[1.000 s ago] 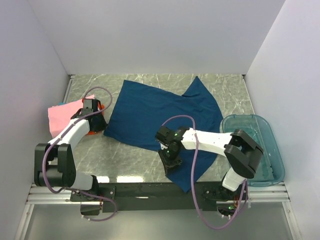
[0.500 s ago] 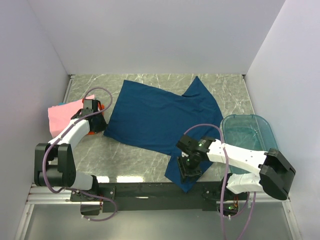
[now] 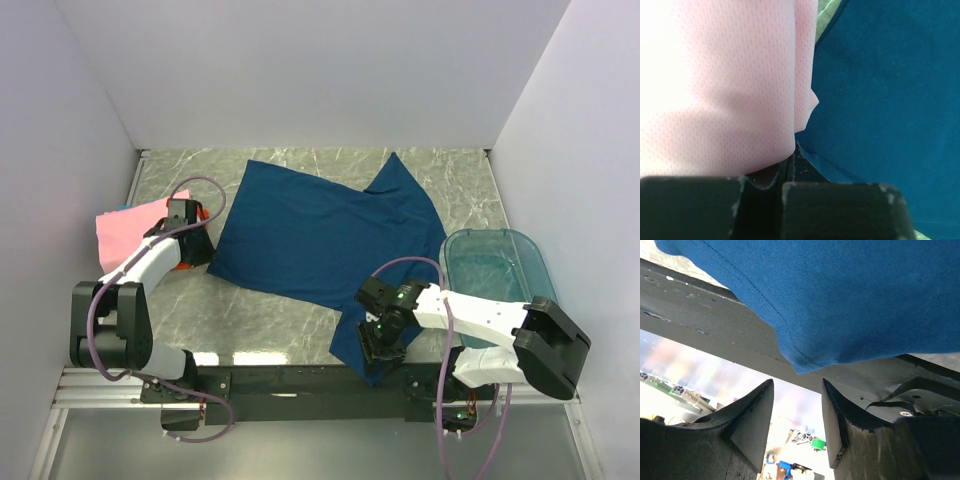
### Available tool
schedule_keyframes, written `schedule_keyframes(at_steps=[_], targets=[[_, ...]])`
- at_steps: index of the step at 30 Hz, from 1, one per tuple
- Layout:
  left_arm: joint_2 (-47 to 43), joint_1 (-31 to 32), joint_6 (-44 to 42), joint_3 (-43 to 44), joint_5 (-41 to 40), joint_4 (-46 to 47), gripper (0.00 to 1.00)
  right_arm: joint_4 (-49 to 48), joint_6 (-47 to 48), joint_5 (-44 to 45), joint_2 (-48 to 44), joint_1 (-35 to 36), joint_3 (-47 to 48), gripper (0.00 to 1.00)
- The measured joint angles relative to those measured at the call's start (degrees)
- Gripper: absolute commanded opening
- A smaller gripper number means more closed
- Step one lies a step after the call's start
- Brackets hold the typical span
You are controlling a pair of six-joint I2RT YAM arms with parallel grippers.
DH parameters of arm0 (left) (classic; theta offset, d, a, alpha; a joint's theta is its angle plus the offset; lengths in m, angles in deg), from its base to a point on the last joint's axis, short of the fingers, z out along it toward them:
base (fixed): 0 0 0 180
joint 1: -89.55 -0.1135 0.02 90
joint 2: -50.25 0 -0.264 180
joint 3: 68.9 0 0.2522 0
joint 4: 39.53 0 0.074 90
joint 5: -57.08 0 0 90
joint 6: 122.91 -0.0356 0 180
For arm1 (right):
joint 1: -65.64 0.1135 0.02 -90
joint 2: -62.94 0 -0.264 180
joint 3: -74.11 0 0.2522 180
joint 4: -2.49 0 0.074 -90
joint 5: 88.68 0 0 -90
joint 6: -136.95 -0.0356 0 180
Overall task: Fold and stack the t-shirts
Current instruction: Fold the tshirt
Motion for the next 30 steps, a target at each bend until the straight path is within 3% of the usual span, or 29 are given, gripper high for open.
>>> schedule_keyframes(at_steps=[21, 30], targets=[[0.3, 0.0, 0.0, -1.2, 0.3, 0.9, 0.01, -4.4, -4.7, 0.2, 3.5, 4.6, -2.1, 0.50], [0.1, 0.0, 0.0, -1.9, 0.3, 1.0, 0.00, -5.7, -8.1, 2.4, 4.3, 6.8, -4.2, 0.42]])
